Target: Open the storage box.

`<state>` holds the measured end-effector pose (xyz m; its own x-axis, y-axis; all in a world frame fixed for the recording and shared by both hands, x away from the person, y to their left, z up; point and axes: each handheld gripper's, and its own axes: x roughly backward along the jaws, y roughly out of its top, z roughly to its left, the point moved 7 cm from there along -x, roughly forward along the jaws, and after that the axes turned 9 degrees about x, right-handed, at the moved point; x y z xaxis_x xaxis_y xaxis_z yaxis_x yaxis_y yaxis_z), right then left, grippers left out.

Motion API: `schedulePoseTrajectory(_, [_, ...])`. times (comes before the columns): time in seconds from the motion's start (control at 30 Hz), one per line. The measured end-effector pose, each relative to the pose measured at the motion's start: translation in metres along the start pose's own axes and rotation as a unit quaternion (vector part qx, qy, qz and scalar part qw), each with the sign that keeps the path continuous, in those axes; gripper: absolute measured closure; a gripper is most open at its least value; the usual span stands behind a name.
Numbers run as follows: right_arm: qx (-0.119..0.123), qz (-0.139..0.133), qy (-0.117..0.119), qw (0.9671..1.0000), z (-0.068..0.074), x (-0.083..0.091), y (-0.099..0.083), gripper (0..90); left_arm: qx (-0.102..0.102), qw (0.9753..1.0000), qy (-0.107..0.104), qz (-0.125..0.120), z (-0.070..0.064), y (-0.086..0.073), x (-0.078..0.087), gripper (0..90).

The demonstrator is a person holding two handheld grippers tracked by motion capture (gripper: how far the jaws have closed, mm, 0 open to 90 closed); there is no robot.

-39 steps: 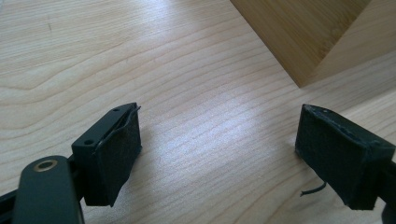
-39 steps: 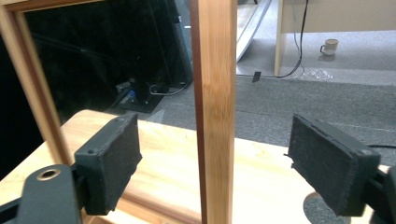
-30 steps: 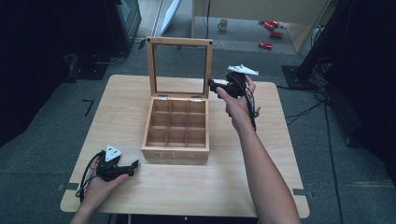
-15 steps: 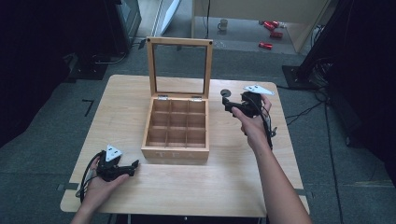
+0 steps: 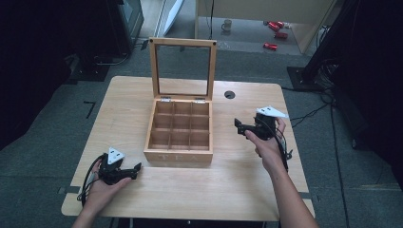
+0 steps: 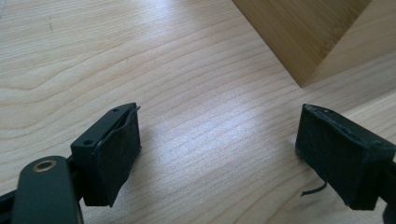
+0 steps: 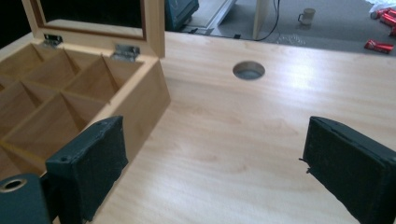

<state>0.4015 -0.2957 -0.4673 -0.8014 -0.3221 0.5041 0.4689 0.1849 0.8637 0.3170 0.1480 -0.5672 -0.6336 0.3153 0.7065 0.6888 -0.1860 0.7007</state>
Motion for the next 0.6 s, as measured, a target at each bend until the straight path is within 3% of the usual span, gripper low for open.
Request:
schedulePoseTrajectory(0.3, [-0.016, 0.02, -0.013, 0.9996, -0.013, 0.017, -0.042, 5.1, 0.002, 1.0, 0.002, 0.0, 0.0, 0.0, 0.0, 14.1])
schedulePoseTrajectory(0.6, [-0.015, 0.048, -0.027, 0.9983, -0.02, 0.03, -0.086, 2.3, 0.002, 1.0, 0.002, 0.0, 0.0, 0.0, 0.0, 14.1])
